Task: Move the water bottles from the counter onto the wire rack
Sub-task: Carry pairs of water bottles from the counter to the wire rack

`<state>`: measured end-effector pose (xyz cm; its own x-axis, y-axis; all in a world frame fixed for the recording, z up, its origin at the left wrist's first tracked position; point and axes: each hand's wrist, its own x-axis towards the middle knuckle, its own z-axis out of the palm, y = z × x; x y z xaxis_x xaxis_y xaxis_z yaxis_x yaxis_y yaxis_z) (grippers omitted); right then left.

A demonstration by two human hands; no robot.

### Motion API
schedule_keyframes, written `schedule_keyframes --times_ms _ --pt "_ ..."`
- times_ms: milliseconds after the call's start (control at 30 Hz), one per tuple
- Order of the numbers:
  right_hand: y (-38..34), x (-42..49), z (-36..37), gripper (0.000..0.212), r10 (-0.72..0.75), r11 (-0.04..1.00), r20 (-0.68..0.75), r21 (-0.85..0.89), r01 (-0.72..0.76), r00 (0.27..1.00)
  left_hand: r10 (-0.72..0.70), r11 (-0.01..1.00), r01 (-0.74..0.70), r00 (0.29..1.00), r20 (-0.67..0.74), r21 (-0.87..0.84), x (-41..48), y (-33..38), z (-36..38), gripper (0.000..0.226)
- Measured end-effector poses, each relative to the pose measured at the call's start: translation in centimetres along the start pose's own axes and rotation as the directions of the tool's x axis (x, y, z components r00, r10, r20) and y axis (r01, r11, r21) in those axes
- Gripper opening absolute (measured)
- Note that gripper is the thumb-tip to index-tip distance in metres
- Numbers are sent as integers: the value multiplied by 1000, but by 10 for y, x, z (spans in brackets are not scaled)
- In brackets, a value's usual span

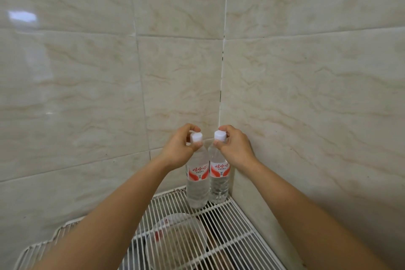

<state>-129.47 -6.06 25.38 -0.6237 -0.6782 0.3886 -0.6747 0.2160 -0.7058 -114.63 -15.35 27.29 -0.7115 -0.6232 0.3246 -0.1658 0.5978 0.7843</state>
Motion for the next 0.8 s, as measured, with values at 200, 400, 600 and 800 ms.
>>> schedule_keyframes --times_ms 200,400,600,800 --pt "-3 -7 -5 21 -31 999 49 -44 33 998 5 998 0 998 -62 66 -9 0 11 37" --pt "-15 -23 -7 64 39 997 123 -69 -31 992 -3 983 10 999 -36 185 -25 4 10 53" --pt "-53 -54 -6 33 -182 974 -95 -155 166 979 52 928 1 990 -134 373 -66 1 -20 49" --pt "-119 -120 50 29 -330 942 73 -38 333 941 -24 875 167 953 -303 454 -156 -23 -86 42"
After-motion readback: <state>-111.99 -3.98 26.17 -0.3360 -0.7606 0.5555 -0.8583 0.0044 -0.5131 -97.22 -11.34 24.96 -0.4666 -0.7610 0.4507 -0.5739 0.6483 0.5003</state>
